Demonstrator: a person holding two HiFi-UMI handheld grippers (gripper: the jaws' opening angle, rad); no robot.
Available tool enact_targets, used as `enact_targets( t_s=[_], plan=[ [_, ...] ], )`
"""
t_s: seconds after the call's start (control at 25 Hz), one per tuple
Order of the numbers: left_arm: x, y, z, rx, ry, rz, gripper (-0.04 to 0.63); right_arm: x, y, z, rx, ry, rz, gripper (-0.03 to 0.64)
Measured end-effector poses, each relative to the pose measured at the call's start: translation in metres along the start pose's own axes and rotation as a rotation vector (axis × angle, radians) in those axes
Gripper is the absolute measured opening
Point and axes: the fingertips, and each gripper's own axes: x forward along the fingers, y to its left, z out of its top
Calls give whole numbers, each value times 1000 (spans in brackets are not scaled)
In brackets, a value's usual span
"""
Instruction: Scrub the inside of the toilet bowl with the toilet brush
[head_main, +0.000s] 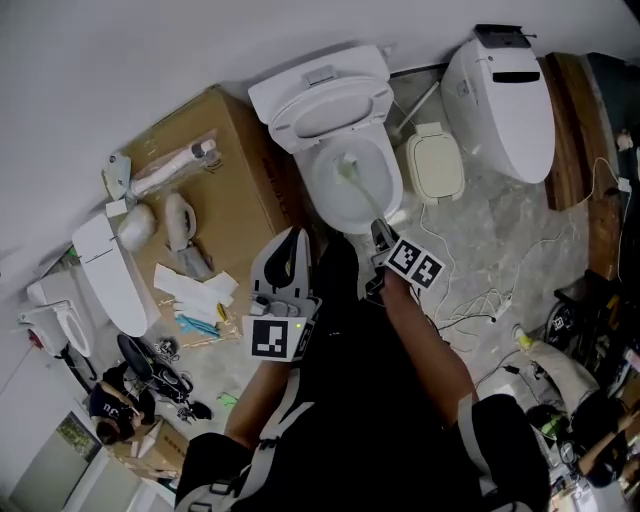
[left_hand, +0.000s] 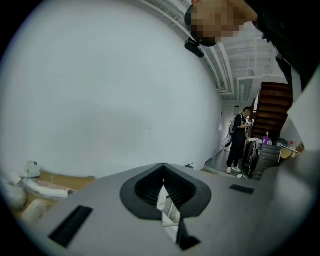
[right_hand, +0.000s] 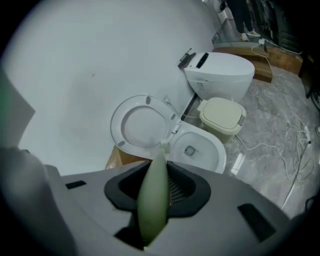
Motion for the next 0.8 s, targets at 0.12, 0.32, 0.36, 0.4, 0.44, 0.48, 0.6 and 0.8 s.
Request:
enact_targets(
  t_s=[0.12, 0.32, 0.36, 0.4, 0.44, 0.48, 0.6, 0.8],
  plan=[
    [15, 17, -8, -28, 6, -10, 6, 44, -8, -9, 86, 17, -46, 112],
    [36, 43, -22, -43, 17, -16, 6, 108, -22, -18, 183, 22, -122, 112],
    [39, 48, -23, -43, 11, -16, 6, 119, -24, -20, 204, 21, -136, 112],
    [42, 53, -25, -42, 6, -15, 6, 130, -27, -21, 225, 19, -150, 112],
    [45, 58, -27, -42, 8, -15, 6, 141, -30, -22, 245, 16, -163, 112],
    [47, 62, -31, -44, 16, -16, 6, 153, -33, -23, 260, 15, -176, 112],
    [50, 73, -40, -59, 33, -9, 6, 182, -41, -31, 276, 30, -211, 112],
    [46, 86, -58, -77, 59, -7, 6, 213, -50, -41, 307, 35, -233, 112]
  ],
)
